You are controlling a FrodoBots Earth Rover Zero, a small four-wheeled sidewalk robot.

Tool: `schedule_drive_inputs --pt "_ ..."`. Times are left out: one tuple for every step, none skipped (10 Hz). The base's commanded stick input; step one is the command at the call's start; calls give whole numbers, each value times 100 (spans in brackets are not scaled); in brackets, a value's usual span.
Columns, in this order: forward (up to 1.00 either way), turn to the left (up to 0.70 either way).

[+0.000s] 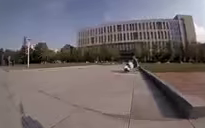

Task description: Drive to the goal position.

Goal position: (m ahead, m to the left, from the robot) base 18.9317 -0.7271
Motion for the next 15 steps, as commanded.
schedule_drive_inputs --pt "100 4" --pt "100 4" --pt "100 4" --pt "100 4" --pt "100 4" --pt "100 4" --pt "100 4" --pt "100 4" --pt "100 -4" --pt "100 -17" --pt "100 -24" --pt "100 -32" --pt "100 -29" --pt "100 -12" --pt "100 4"
